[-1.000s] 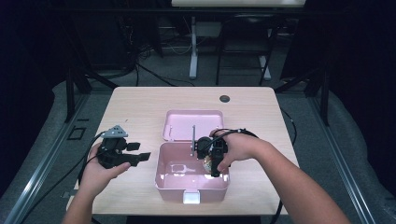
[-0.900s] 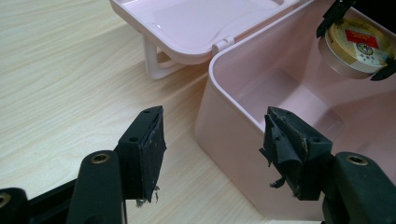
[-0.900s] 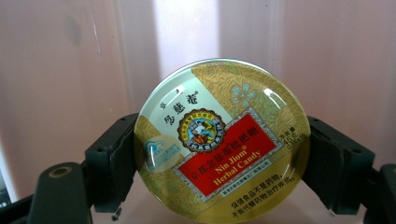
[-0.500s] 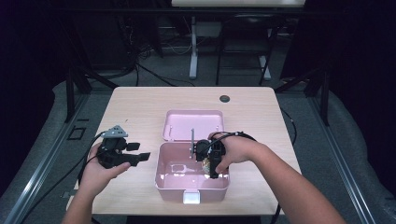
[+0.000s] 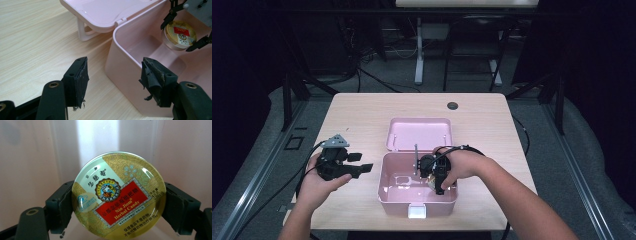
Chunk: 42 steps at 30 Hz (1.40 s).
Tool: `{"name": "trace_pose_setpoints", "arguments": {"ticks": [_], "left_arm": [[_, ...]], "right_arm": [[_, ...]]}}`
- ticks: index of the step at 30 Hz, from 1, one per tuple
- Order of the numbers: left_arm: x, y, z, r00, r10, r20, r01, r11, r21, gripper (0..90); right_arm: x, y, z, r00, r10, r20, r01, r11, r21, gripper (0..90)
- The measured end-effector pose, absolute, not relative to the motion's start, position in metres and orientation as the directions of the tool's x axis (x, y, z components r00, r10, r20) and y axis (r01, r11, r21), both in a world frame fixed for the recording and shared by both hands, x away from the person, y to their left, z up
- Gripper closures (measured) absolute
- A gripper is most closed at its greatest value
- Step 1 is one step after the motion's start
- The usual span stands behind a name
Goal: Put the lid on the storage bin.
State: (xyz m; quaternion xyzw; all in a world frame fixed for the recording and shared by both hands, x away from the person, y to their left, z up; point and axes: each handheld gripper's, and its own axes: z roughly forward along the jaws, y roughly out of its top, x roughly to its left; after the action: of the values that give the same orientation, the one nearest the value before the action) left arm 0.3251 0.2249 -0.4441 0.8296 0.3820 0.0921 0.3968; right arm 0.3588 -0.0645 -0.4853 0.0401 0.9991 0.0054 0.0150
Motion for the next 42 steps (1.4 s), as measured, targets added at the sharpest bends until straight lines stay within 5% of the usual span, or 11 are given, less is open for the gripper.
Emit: {"name": "trace_pose_setpoints", "arguments": {"ticks": [42], "left_arm": [[0.327,0.224,-0.447,0.688,0.711,-0.146,0.562,-0.394,0.728,38.3]], "right_arm": [[0.359,-0.066,-0.512,-0.998,0.067,-0.002,0.067,0.998,0.004,19.5]]}}
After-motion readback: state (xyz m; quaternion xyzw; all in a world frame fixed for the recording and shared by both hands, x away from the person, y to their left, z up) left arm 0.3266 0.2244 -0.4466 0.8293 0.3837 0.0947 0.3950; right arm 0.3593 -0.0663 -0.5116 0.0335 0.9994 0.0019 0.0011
